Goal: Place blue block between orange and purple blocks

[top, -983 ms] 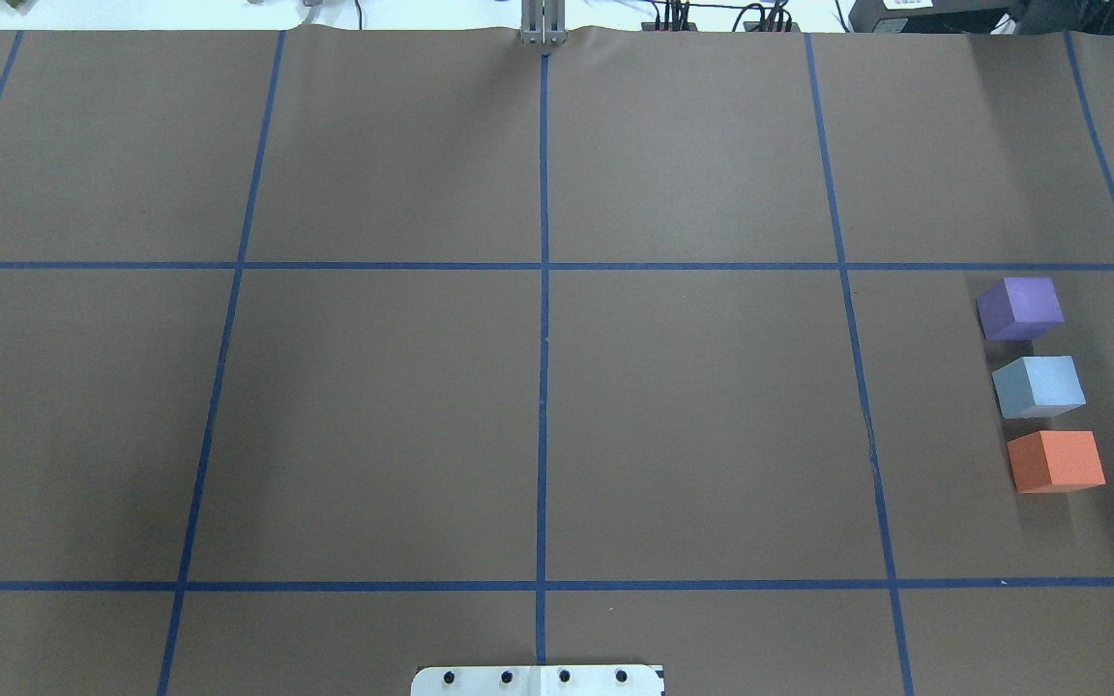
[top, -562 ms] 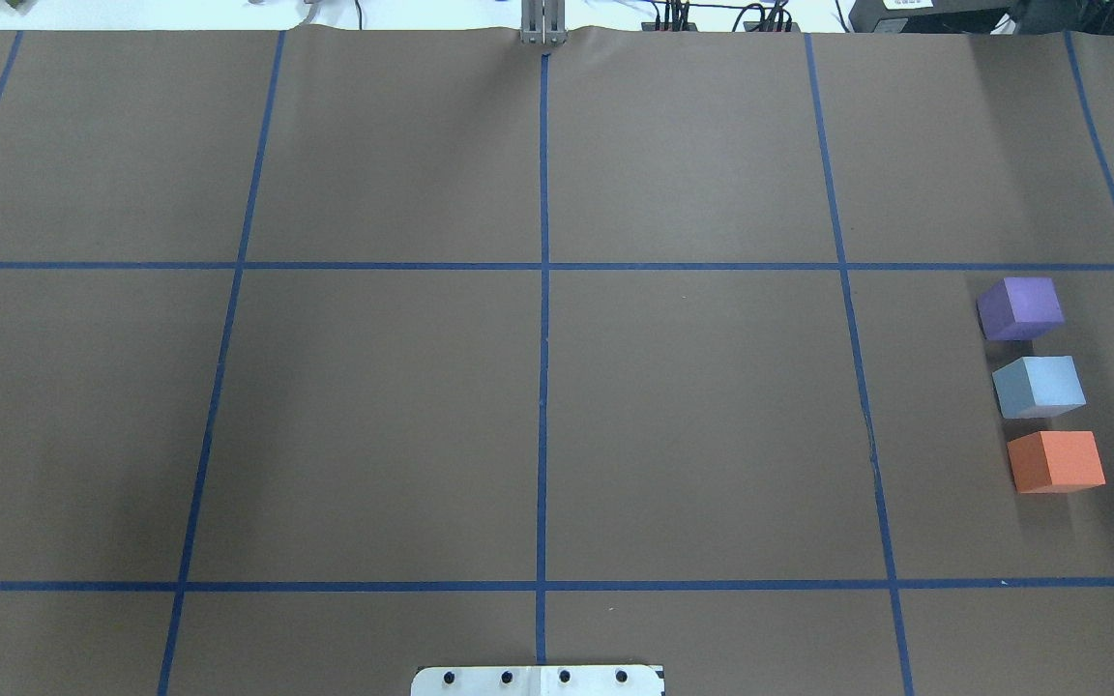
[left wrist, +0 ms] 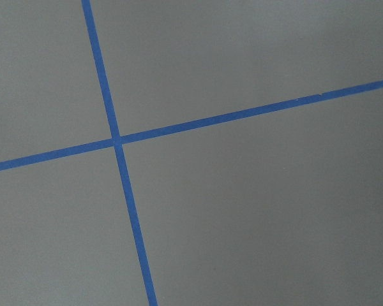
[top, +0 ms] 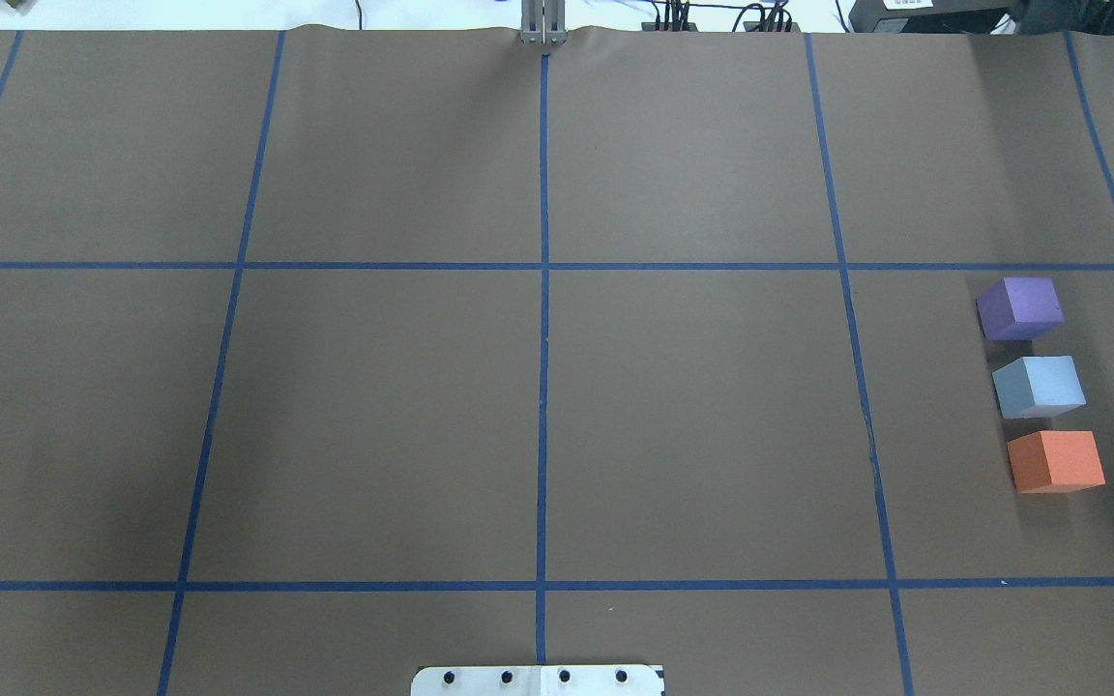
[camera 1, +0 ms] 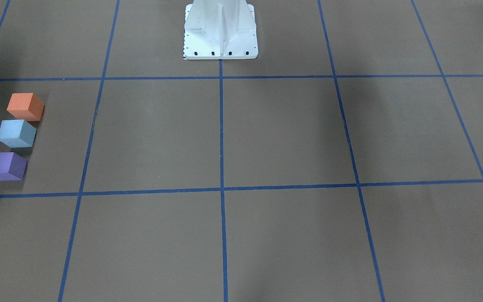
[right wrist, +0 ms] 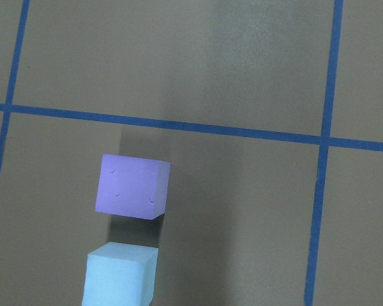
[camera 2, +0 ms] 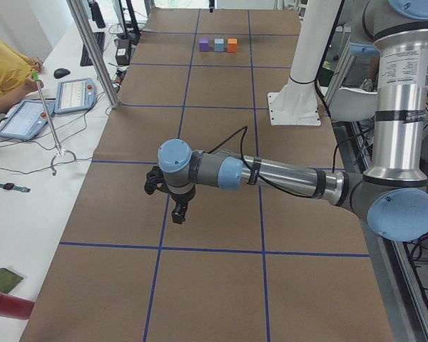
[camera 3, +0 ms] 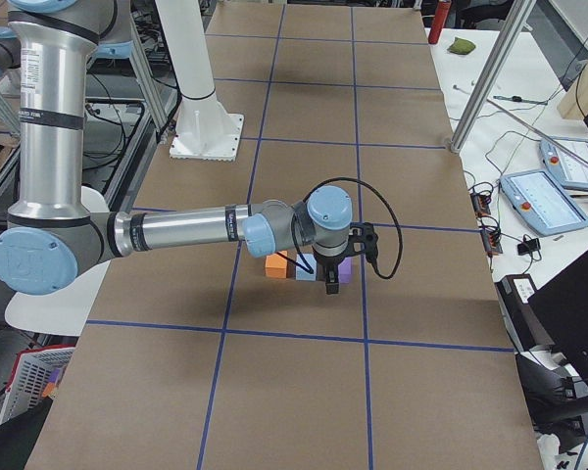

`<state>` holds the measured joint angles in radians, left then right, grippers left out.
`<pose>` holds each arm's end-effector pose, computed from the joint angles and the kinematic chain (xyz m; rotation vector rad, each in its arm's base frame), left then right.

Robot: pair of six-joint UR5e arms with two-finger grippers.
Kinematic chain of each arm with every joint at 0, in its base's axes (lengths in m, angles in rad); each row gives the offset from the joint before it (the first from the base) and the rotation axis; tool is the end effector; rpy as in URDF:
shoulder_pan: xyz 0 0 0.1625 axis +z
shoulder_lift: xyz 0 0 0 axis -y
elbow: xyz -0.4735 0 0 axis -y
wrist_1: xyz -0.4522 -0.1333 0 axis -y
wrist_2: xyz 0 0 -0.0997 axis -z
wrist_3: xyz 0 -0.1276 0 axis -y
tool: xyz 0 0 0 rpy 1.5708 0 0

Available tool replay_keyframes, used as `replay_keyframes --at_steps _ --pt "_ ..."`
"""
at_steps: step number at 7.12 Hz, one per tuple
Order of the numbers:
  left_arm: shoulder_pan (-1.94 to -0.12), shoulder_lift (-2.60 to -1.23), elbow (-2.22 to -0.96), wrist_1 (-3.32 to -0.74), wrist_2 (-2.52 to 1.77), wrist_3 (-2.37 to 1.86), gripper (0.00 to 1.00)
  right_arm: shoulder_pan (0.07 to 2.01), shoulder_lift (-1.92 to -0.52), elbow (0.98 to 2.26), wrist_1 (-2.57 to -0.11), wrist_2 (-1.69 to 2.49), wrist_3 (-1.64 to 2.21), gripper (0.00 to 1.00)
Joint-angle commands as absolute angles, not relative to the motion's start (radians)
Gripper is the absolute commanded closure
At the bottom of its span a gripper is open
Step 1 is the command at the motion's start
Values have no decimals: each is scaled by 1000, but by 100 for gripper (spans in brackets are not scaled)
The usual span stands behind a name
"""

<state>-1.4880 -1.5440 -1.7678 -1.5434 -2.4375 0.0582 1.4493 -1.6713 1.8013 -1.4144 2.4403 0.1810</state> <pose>0.0090 -0.5445 0.6268 0.1233 0.8681 0.1937 -0.0274 -0.5203 0.6258 0.1349 -0.8935 -0.0691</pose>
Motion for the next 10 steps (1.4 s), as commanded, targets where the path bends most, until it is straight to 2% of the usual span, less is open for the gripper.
replay_keyframes --at_steps 1,9,10 --pt "-1488 -1543 -1776 -1543 -2437 57 0 1463 -1684 1834 -1414 2448 181 0" --pt "-1554 -1500 -1815 -1540 -2434 66 0 1448 -1649 1870 -1549 2430 138 0" --pt "-1554 -1499 -1815 -1540 -2434 61 0 1463 -1649 1862 -1618 2392 -14 0"
